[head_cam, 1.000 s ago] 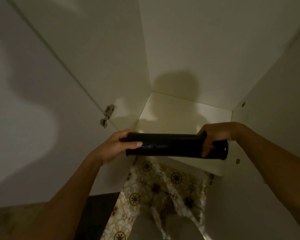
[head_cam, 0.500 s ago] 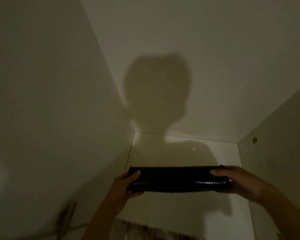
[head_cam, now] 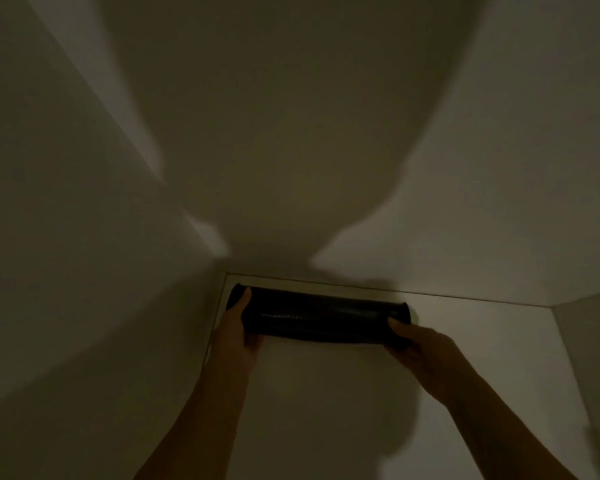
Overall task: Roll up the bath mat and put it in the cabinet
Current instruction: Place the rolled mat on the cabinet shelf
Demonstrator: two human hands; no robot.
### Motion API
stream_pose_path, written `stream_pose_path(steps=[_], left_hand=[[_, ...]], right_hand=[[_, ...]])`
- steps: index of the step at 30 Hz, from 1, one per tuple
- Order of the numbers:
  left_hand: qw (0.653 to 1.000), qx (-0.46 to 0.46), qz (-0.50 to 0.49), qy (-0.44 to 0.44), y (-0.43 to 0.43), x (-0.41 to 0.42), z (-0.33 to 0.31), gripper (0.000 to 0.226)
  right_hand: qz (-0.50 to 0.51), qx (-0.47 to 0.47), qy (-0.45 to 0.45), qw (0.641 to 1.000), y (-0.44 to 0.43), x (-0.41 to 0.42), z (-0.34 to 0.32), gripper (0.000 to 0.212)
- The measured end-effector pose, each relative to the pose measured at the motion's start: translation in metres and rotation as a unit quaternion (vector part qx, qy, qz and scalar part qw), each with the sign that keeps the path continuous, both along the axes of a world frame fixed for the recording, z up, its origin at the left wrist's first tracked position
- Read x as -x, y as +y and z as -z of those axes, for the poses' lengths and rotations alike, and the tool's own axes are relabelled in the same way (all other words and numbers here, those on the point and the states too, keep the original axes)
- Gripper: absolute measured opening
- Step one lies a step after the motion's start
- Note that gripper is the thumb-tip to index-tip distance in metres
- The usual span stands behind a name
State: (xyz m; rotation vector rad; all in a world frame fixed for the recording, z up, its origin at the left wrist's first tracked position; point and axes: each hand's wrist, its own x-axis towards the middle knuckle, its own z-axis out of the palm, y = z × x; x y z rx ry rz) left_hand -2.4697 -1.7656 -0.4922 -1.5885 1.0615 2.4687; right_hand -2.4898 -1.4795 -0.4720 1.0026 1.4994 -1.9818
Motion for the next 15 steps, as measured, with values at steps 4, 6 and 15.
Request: stream_pose_path(steps=[4,6,15], left_hand=[[0.999,0.009,-0.043,0.004,-0.011,0.029,0.052,0.031],[0.998,0.020,-0.064,0.007,-0.019,0.037,0.066,0.033],[0.985,0.139,-0.007,-0.104,-0.042,0.049,0.124,0.117]], right_hand=[[-0.011,-0.025,-0.004,1.000,-0.026,0.035,0.049,0.035],[-0.017,-0.035,0.005,0.999,-0.039,0.043,0.057,0.024],[-0.238,-0.426,0.093,0.868,-0.055,0.045,0.075,0.068]])
